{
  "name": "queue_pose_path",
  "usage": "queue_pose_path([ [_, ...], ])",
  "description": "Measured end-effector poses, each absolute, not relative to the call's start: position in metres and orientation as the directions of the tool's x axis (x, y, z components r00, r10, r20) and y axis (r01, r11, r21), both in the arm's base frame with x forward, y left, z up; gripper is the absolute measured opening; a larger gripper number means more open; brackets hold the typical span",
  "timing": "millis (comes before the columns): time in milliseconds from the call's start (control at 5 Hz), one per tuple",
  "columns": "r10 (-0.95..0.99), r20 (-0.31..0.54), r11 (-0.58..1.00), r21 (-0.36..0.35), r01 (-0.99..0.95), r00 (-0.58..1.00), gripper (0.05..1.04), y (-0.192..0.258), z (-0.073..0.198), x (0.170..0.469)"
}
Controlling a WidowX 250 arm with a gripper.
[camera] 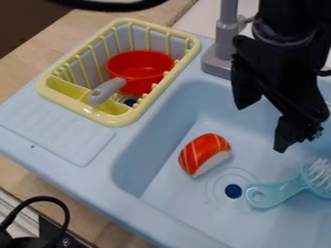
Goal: The yellow object was taken and transferred to the other side.
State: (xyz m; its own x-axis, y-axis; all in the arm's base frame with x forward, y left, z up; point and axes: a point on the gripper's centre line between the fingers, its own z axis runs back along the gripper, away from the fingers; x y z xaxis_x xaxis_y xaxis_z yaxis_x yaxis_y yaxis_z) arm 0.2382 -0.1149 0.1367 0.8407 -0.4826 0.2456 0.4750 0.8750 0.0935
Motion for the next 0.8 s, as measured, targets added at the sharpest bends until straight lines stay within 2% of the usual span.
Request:
queue_pose_path([
  [400,-0.553,0.182,0.833,0.107,0.542,0.813,0.993,-0.111,0.129,0.232],
  [600,-0.686,0.157,0.728,0.134,0.673,0.71,0.993,-0.11,0.141,0.236],
  [800,-0.811,0.117,0.585,0.195,0.787,0.573,0.993,-0.113,0.152,0.243],
])
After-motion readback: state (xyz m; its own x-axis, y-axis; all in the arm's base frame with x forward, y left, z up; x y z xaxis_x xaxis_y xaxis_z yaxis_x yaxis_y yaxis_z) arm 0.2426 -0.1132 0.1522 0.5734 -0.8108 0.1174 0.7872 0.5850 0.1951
